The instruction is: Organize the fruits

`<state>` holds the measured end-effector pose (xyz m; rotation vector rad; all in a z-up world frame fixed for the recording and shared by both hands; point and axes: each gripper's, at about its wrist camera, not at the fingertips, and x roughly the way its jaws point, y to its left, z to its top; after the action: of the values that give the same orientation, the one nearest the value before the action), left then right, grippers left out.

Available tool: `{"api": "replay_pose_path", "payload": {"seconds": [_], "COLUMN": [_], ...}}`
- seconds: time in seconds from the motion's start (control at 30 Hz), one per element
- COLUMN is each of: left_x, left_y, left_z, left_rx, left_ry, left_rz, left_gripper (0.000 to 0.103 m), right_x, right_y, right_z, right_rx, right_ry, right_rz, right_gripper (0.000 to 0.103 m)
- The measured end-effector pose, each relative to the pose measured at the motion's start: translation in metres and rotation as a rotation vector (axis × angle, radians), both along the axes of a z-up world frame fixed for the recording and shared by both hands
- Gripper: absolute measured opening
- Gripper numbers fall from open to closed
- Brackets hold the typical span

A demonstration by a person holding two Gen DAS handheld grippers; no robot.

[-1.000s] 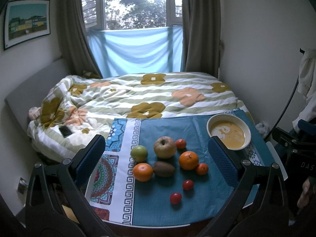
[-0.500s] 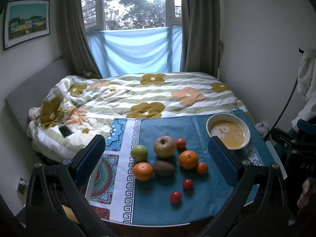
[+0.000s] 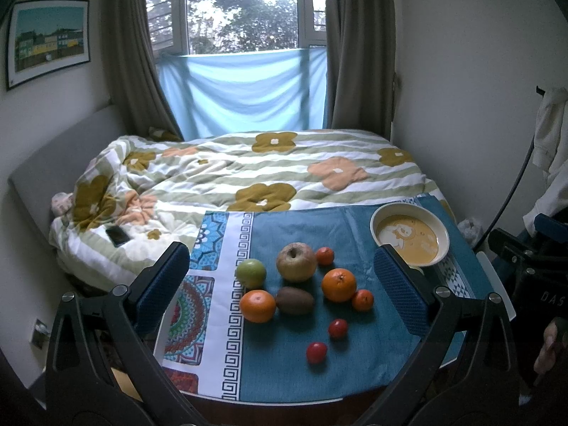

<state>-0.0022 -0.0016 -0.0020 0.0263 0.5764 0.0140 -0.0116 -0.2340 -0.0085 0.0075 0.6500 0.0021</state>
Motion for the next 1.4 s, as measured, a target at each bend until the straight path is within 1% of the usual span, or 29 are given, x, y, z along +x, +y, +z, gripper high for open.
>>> {"api": "replay_pose_path", "payload": {"seconds": [0.9, 1.07, 1.17, 1.33, 1.4], "left_x": [0.0, -0.001, -0.003, -0.002, -0.001], "left_y": [0.0, 0.004, 0.011, 0.02, 0.025], "left_z": [0.0, -0.003, -0.007, -0.011, -0.017], "left_rx": [-0.002, -0.006, -0.021, -0.035, -0.058], "left_ry": [0.002, 0.021, 0.047, 0.094, 0.115], "left_rz": [0.001, -0.002, -0.005, -0.02, -0.037], "left_gripper": [0.103, 0.103, 0.103, 0.103, 0.103], "right_x": [-0.002, -0.004, -0.012, -0.012, -0.008], "right_y": [-0.001, 0.005, 0.015, 0.023, 0.022], "right_z": [0.001, -0.003, -0.005, -0.011, -0.014], "right_rx": [0.002, 0.018, 0.02, 0.025, 0.015], "right_ry": [0.001, 0.016, 0.029, 0.067, 0.074], "right_rz": [-0.002, -0.016, -0.025, -0.036, -0.032], "right_gripper": [0.103, 0.103, 0.103, 0.103, 0.103]}}
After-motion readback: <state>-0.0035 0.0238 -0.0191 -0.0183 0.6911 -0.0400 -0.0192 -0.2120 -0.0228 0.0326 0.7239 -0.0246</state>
